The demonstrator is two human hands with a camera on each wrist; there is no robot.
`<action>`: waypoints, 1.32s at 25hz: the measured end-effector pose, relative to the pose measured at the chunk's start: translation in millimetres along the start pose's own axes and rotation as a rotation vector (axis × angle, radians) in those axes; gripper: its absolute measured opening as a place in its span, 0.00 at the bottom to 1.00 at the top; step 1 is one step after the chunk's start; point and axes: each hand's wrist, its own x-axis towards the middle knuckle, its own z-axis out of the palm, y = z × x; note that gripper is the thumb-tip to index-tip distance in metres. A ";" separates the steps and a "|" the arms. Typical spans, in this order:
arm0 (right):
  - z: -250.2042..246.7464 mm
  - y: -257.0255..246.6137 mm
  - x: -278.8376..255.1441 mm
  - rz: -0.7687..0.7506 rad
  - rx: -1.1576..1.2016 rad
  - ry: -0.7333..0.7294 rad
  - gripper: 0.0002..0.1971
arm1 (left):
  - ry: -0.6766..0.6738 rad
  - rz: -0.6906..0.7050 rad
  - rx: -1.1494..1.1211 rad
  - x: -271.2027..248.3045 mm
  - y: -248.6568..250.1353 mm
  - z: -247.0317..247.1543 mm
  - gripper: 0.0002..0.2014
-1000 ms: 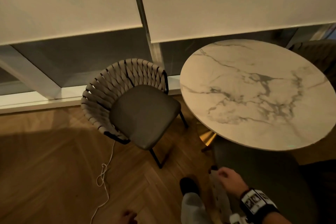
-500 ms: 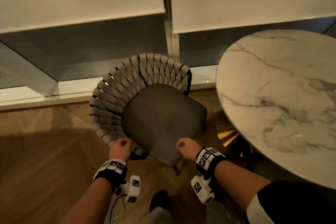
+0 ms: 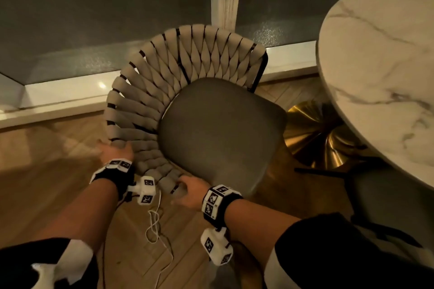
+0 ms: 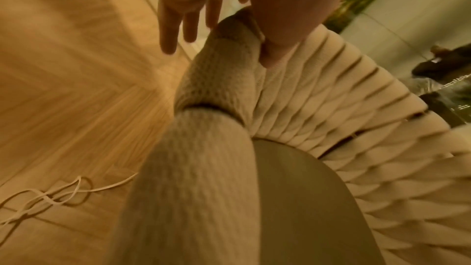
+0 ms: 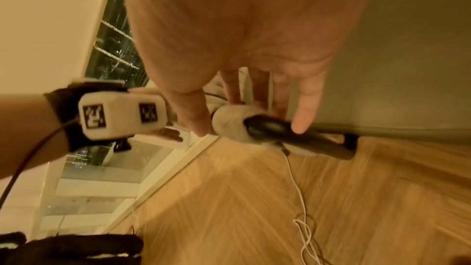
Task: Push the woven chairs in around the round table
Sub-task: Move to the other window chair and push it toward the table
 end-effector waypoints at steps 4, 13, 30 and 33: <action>29.2 -8.9 25.9 0.034 -0.131 0.088 0.37 | -0.029 0.036 -0.038 9.1 -0.8 6.0 0.26; 8.8 31.0 -10.3 0.122 -0.212 0.056 0.23 | -0.209 -0.153 -0.188 -46.2 -16.2 12.1 0.35; -80.5 191.7 -154.8 0.277 -0.153 0.096 0.15 | -0.174 -0.320 -0.293 -225.3 -21.0 86.0 0.38; -74.7 216.9 -160.3 0.334 -0.168 0.138 0.18 | -0.133 -0.201 -0.212 -196.5 -10.8 72.9 0.40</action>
